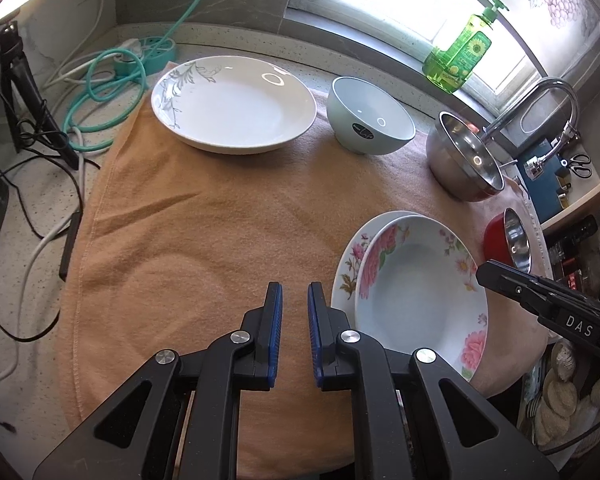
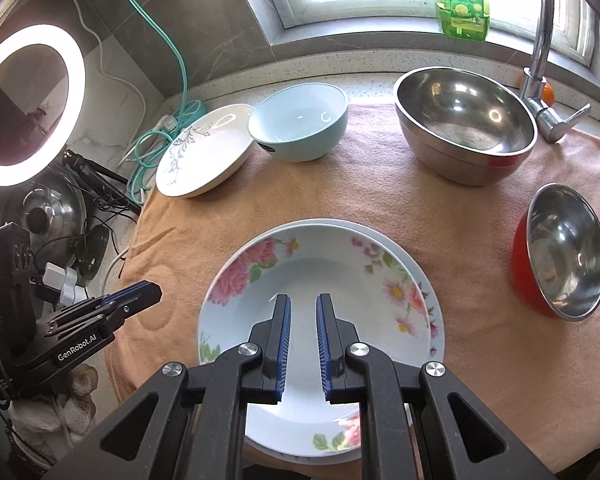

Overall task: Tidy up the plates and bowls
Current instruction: 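Move the open left tool to the white leaf-patterned plate's rim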

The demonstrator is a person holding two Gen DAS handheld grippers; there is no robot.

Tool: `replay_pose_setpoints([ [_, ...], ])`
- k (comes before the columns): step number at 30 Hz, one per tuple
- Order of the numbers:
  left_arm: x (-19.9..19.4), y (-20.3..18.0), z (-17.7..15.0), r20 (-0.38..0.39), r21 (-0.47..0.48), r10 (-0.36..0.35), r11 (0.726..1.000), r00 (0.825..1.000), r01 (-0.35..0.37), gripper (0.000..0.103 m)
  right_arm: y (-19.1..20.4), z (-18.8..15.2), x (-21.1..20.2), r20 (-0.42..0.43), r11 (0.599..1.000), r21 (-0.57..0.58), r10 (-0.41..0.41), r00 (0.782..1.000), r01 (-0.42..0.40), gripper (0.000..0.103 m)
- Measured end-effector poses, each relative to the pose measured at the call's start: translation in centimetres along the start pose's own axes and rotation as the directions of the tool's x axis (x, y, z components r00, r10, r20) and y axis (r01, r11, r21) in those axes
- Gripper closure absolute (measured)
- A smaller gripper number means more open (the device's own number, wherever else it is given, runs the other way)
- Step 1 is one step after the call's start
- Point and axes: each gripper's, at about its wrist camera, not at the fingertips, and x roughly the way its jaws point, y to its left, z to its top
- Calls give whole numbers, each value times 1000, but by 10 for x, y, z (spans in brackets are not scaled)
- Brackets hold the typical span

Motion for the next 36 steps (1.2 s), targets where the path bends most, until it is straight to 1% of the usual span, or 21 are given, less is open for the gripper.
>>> replay_pose_setpoints([
  [9,-9,35,12,37,-58,27,998,999,-25,92,30,20,10,3,999,-41,30,1000,-30,90],
  [17,-22,74,33,93,-120,63,991,994,-51,91,63,43,21,6,995,-85,55,998,-54,89],
  [20,-25,84,41,111,-139,66,989,992,-50,91,76,52,25,7,992,-108,61,998,-59,89],
  [23,-24,87,46,119,-134,59,990,991,-43,91,86,64,29,5,991,-112,71,997,-70,89],
  [28,-17,83,47,105,-122,25,992,994,-12,91,101,86,36,-2,989,-122,80,997,-80,89],
  [31,-14,82,47,93,-136,10,991,996,3,91,109,102,38,-5,986,-136,94,996,-94,89],
  [36,-14,83,50,91,-162,17,987,996,-2,91,125,130,47,-24,976,-180,122,992,-124,89],
])
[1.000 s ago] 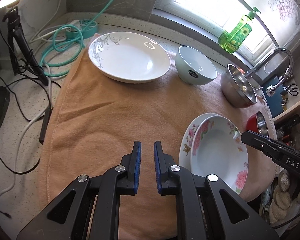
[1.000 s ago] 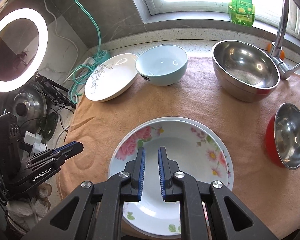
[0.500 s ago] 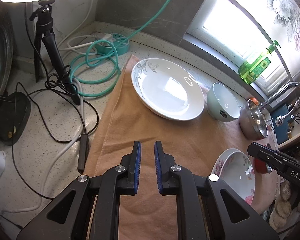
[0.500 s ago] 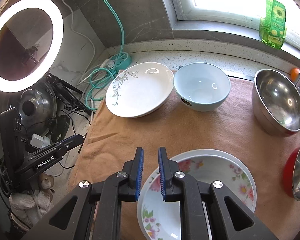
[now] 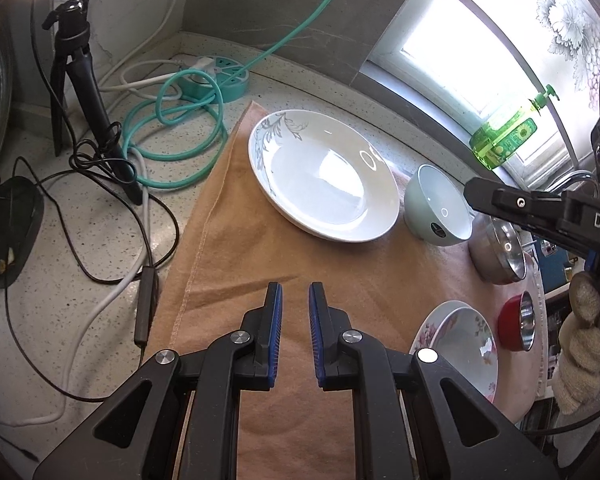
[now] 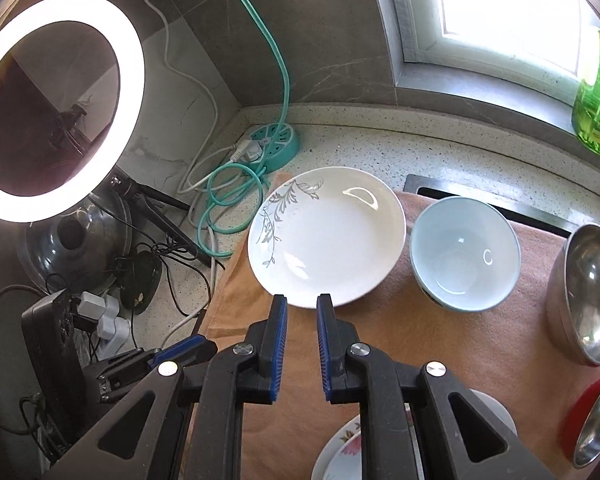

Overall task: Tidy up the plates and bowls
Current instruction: 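Move the open left tool to the white leaf-patterned plate's rim, then close the left tool on the leaf-patterned plate rim and tilt it up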

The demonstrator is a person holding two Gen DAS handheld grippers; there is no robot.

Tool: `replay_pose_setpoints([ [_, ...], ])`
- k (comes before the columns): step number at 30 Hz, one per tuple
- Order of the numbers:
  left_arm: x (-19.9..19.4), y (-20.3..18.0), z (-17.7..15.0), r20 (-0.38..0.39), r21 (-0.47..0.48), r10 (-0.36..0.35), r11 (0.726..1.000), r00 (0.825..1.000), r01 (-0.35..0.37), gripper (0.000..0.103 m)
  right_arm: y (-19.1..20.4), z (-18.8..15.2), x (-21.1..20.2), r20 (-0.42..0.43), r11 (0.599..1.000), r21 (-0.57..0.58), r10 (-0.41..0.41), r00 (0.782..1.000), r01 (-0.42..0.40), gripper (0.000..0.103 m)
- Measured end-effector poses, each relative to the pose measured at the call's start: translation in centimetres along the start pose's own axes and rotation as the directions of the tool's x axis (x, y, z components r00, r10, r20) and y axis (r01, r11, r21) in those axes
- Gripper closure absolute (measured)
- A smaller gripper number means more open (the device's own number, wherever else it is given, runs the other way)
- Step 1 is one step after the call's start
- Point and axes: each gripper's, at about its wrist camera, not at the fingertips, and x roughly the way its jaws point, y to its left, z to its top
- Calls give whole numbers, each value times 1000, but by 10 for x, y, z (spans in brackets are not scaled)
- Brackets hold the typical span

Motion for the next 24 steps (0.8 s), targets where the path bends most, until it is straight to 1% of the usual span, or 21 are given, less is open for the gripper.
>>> replay_pose_setpoints([
  [4,0,2,6,11,-40,14,999,1000,-14,91,1,23,12,-25,999,-24,39,999,-39,89],
  [10,12,8,14,5,-115,19,993,1000,-19,91,-8,55,38,-82,997,-50,55,995,-59,87],
  [15,24,10,21,-2,-161,23,987,1000,-23,91,-19,77,57,-118,995,-87,41,992,-51,87],
  [24,44,3,34,-9,-207,6,978,1000,-8,91,-46,106,90,-175,995,-92,25,984,-42,85],
])
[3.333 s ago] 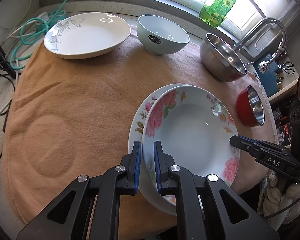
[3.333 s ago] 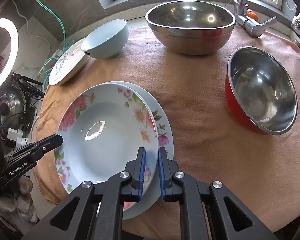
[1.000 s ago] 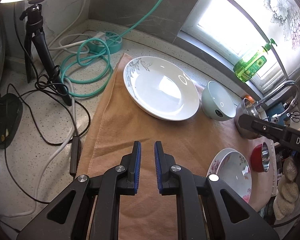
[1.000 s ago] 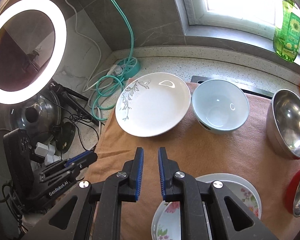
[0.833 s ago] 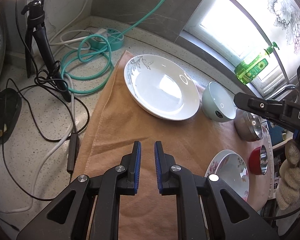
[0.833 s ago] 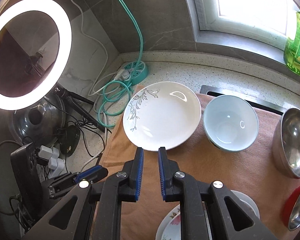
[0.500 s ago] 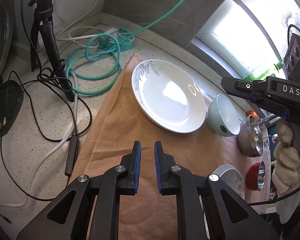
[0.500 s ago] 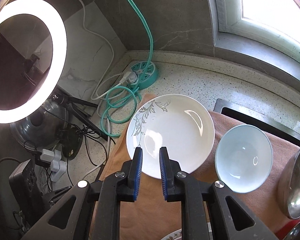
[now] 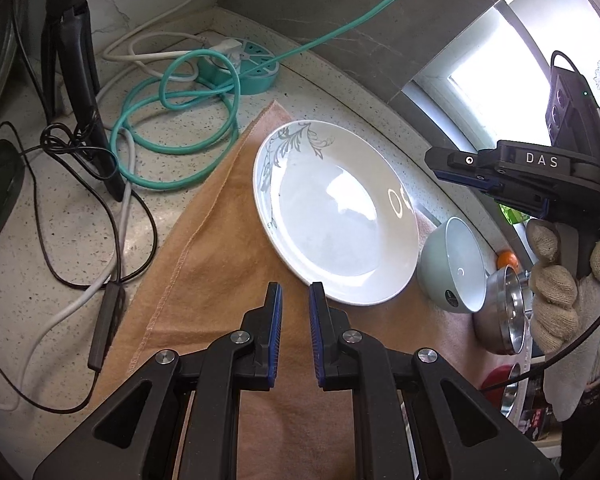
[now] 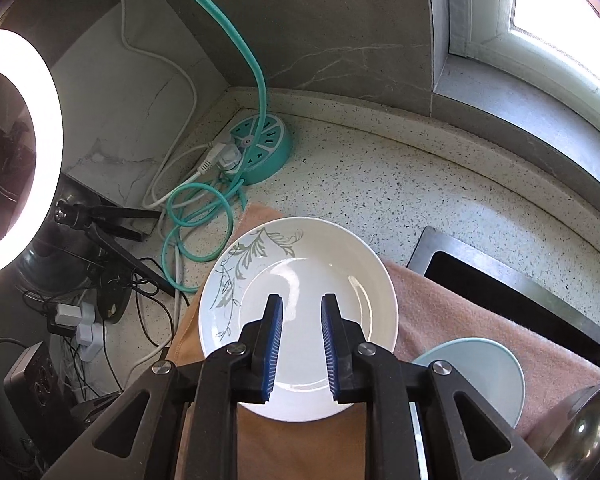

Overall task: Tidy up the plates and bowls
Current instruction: 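Close the left tool on the leaf-patterned plate rim and tilt it up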

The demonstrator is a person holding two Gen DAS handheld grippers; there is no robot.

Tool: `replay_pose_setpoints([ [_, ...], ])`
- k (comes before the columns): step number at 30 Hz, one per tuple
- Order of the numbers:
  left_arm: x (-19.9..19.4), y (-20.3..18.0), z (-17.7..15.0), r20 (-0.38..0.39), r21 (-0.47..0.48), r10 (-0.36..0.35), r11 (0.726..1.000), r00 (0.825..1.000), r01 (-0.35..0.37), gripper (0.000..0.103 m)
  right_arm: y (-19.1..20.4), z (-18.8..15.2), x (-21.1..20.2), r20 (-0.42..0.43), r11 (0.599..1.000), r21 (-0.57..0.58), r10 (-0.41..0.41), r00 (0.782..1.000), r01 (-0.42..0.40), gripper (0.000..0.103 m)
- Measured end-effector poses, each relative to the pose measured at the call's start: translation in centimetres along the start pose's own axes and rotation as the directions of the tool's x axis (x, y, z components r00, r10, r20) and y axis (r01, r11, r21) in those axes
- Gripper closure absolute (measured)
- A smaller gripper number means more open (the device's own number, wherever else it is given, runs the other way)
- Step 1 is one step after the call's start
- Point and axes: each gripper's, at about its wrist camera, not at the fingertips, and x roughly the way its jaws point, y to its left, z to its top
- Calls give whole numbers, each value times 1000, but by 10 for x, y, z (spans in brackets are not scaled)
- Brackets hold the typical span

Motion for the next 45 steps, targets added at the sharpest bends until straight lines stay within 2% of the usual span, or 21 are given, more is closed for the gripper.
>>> replay_pose_setpoints([
  [14,23,0,15,-14,-54,19,998,1000,-20,91,-36,27,44,-72,998,58,26,997,-22,85],
  [27,34,9,20,-29,-66,43,997,999,-45,91,-54,37,59,-81,997,79,-12,997,18,85],
  [45,47,9,23,-44,-62,37,997,998,-39,91,-54,34,74,-110,998,67,-4,994,11,85],
])
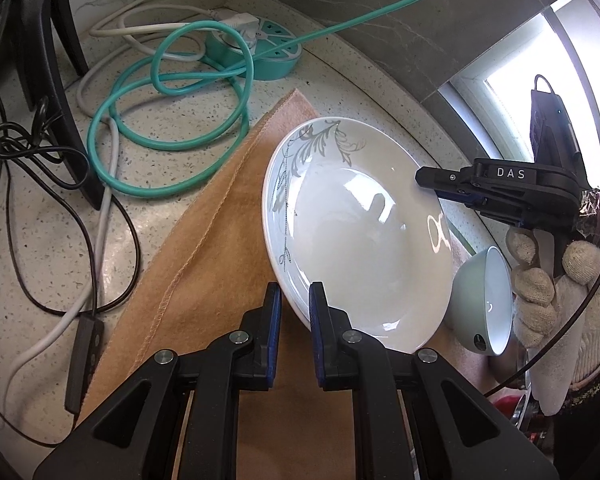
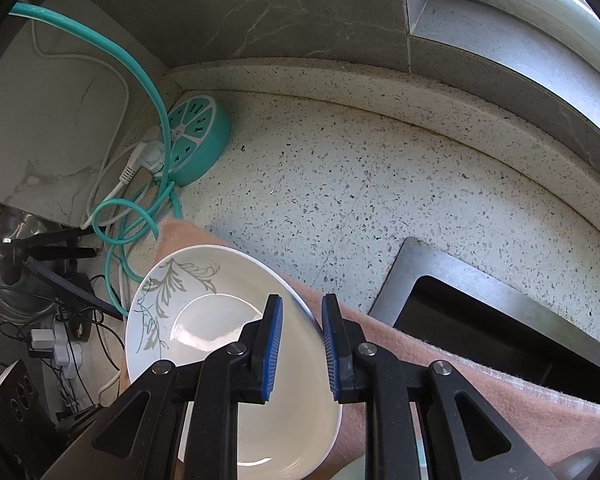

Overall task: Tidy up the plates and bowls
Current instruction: 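Close the left tool on the leaf-patterned plate rim and tilt it up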

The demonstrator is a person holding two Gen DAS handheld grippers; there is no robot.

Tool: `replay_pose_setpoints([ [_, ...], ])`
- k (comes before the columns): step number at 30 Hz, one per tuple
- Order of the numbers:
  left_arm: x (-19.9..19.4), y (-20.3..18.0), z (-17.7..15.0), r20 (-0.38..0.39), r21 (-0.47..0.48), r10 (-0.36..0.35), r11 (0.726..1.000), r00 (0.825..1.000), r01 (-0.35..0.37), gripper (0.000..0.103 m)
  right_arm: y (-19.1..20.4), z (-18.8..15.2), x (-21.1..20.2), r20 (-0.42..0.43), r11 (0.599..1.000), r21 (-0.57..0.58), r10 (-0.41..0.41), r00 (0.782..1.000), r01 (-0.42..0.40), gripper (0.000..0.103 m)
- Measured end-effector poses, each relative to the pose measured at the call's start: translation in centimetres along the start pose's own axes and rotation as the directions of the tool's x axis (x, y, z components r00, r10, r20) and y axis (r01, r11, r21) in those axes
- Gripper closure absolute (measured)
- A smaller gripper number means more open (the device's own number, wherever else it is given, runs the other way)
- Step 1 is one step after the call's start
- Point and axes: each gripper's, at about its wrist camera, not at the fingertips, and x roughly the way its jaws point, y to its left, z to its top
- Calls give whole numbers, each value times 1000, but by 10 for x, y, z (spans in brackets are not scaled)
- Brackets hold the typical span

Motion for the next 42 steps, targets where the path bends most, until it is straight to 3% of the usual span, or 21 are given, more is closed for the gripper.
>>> replay_pose_setpoints([
  [9,2,-6,0,6,44,37,998,999,-37,90,0,0,1,4,1000,0,-3,1000,3,86],
  [27,-1,-1,1,11,29,3,1000,1000,-3,90,0,-2,0,-3,1000,1,-8,1000,8,86],
  [42,1,-4,-1,12,26,17,1000,1000,-17,90,-2,-1,-2,-3,1000,9,7,1000,-7,89],
])
